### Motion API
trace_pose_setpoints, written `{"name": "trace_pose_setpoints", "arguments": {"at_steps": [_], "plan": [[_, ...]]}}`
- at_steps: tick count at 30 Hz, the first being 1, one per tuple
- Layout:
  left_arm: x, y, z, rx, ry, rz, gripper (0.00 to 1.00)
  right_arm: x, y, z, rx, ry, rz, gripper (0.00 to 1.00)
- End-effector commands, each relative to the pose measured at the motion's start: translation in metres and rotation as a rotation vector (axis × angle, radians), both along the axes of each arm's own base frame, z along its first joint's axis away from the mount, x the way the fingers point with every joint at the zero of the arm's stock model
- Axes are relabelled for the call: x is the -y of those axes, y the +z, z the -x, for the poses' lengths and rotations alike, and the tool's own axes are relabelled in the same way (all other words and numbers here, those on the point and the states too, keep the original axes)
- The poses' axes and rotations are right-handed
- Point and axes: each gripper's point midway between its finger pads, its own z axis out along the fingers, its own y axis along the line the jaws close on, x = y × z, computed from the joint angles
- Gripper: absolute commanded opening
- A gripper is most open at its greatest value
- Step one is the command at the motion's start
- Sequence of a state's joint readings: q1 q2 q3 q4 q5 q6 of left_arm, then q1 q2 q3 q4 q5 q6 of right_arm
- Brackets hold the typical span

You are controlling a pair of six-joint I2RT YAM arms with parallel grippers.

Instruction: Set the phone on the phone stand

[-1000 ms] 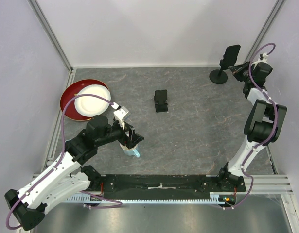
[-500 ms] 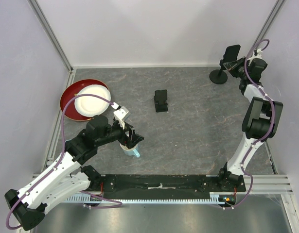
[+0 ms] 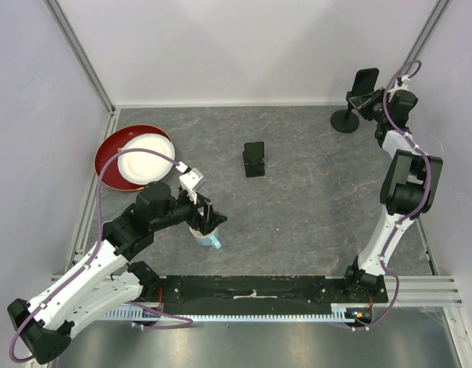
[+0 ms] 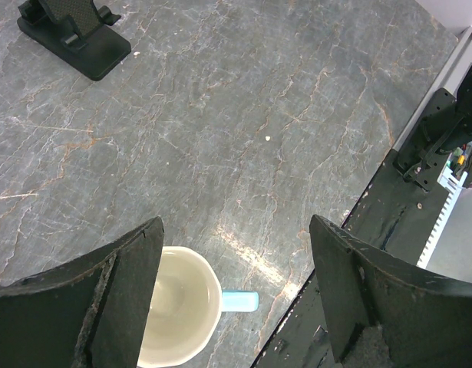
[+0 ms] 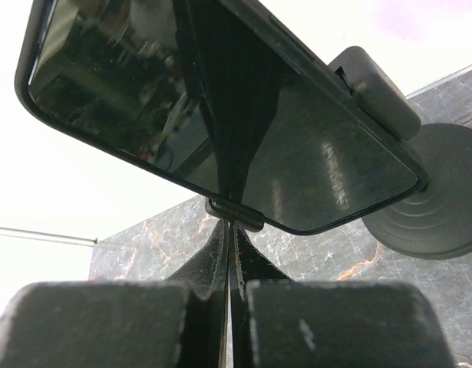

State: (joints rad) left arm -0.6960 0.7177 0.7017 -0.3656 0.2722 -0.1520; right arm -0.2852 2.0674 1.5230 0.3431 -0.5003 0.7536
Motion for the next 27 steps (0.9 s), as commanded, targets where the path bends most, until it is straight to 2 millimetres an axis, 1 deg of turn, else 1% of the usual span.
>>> {"name": "trace_pose_setpoints", "arguments": {"at_steps": [1,11,15,16,17,18,19,20,21,22,23,24,25,26,27], "plan": [[0.003,0.013,0.000,0.058,-0.034,0.008,0.83,-0.003,0.026,-0.017,0.090,0.009,0.008,0.00],[0.002,0.012,0.000,0.057,-0.031,0.007,0.83,-0.015,0.018,-0.023,0.087,0.012,-0.003,0.00],[0.002,0.013,0.000,0.059,-0.033,0.009,0.83,-0.017,0.018,-0.017,0.078,0.017,0.007,0.00],[0.002,0.013,0.000,0.060,-0.033,0.008,0.83,-0.017,0.025,-0.012,0.080,0.014,0.016,0.00],[0.002,0.013,0.000,0.060,-0.035,0.009,0.83,-0.018,0.023,-0.007,0.065,0.017,0.022,0.00],[0.003,0.013,0.000,0.059,-0.036,0.008,0.83,-0.020,0.037,0.000,0.079,0.018,0.035,0.00],[0.003,0.013,0.001,0.059,-0.037,0.010,0.83,-0.020,0.030,0.008,0.044,0.016,0.055,0.00],[0.003,0.013,0.001,0.057,-0.037,0.009,0.84,-0.019,0.032,0.014,0.036,0.007,0.071,0.02],[0.003,0.013,0.001,0.058,-0.038,0.011,0.84,-0.019,0.052,0.025,0.055,-0.004,0.094,0.06],[0.003,0.013,0.001,0.057,-0.040,0.011,0.84,-0.018,0.040,0.036,0.001,-0.006,0.126,0.09],[0.003,0.013,0.001,0.057,-0.040,0.011,0.84,-0.014,0.040,0.043,-0.020,-0.036,0.150,0.16],[0.003,0.014,0.001,0.059,-0.040,0.012,0.84,-0.013,0.056,0.054,-0.011,-0.050,0.177,0.21],[0.003,0.015,0.002,0.062,-0.041,0.015,0.84,-0.013,0.040,0.068,-0.080,-0.060,0.181,0.25],[0.002,0.015,0.001,0.062,-0.038,0.017,0.84,-0.009,0.037,0.076,-0.097,-0.082,0.214,0.34],[0.003,0.015,0.002,0.062,-0.039,0.017,0.84,-0.008,0.047,0.088,-0.090,-0.099,0.233,0.40]]}}
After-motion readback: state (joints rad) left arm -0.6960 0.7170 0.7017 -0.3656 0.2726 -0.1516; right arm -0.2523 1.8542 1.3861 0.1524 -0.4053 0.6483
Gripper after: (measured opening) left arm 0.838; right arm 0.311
